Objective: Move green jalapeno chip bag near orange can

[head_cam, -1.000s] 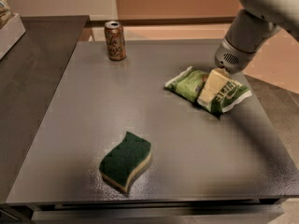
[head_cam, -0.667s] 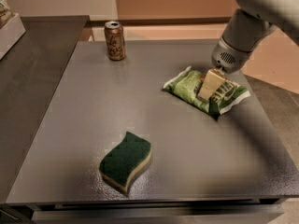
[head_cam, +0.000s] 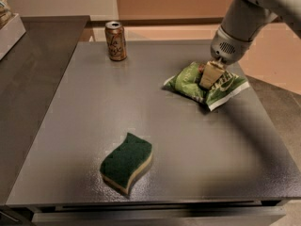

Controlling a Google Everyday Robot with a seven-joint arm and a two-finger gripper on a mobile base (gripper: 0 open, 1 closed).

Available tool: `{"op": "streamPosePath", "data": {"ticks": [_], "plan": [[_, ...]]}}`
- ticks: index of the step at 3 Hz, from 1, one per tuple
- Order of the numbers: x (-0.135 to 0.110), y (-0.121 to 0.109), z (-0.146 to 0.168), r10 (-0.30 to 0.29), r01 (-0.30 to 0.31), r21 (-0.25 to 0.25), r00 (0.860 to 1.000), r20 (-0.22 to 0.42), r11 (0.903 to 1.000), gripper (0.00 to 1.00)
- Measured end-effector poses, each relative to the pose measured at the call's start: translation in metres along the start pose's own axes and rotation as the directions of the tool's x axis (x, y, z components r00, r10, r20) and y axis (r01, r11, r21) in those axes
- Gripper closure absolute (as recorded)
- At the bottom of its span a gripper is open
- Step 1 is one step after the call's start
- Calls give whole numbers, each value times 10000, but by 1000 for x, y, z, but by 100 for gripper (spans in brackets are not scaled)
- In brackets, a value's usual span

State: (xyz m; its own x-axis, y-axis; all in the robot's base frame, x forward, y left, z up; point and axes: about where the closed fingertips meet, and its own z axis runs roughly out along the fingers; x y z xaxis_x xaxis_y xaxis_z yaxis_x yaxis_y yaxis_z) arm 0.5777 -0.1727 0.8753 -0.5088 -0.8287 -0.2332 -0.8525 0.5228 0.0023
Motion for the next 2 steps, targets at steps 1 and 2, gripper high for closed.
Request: {"op": "streamPosePath", "data": {"ticks": [1,2], "plan": [[-19,-13,-16,-419,414,366,9991,105,9985,100],[-42,-30,-25,-839,817,702,9961,283,9942,100]]}}
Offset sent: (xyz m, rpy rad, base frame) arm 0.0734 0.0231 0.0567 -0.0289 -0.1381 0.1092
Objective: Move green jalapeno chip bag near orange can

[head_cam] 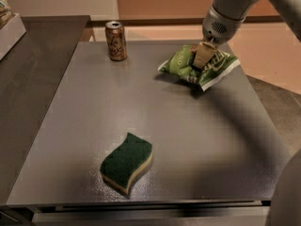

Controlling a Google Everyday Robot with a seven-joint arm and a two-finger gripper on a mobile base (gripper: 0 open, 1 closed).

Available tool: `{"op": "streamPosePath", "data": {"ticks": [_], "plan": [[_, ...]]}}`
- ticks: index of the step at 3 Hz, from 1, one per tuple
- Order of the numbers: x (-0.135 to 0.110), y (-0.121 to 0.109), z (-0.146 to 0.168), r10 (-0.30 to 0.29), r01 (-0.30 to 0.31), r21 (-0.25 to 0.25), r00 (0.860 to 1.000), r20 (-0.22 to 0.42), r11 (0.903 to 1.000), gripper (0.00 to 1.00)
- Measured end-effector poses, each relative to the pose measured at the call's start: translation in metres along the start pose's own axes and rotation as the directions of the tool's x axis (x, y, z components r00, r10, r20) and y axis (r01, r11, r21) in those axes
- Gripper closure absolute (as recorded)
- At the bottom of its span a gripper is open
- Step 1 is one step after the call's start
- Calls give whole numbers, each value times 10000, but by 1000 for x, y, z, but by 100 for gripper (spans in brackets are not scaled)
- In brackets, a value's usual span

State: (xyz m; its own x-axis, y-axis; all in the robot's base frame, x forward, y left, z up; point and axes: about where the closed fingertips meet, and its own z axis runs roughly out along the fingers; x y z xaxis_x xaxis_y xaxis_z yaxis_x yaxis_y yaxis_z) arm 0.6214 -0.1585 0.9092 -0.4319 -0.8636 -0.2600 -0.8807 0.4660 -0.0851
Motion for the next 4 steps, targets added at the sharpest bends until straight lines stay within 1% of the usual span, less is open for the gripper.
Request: {"op": "streamPosePath", "data": {"ticks": [1,2,3,4], "plan": [[-27,-18,-1,-445,438,269,9987,260,9987,100],[-51,-32,5,-822,801,402,9952,523,9960,100],[-78,-39,13,-1210,1181,408,9897,759,9922,100],[-100,-42,23,-1520,1493,338,9833,1002,9882,84]]}}
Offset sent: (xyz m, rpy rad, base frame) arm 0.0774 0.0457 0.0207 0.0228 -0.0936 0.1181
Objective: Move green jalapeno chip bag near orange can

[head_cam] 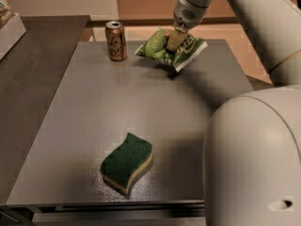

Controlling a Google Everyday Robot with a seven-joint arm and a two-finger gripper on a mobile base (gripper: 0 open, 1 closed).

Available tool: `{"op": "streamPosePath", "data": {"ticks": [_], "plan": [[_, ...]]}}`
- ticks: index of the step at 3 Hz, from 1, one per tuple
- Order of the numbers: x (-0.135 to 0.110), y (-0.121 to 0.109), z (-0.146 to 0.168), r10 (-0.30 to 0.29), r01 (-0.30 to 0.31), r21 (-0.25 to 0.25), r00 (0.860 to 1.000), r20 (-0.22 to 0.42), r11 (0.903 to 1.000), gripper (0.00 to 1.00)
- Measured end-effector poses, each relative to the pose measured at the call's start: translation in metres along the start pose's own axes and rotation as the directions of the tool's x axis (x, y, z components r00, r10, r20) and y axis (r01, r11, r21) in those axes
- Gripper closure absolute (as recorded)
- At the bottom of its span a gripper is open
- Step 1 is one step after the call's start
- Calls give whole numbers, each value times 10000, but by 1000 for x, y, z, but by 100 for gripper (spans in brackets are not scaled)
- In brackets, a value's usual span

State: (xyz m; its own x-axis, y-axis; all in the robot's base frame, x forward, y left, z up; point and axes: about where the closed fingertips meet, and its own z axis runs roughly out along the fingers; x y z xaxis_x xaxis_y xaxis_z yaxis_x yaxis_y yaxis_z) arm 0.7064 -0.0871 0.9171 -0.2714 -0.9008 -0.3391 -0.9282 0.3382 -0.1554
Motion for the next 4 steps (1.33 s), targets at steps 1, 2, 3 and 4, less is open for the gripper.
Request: {"op": "streamPosePath", "data": {"ticks": [1,2,3,4], "plan": [[-29,-4,9,-288,296,-172,9986,444,9994,44],[-36,-6,10,-335,345,-161,9979,561,9993,21],[-39,-8,14,-343,351,-115,9975,626,9993,1],[-40,-9,17,-346,353,-95,9972,656,9993,0]]}}
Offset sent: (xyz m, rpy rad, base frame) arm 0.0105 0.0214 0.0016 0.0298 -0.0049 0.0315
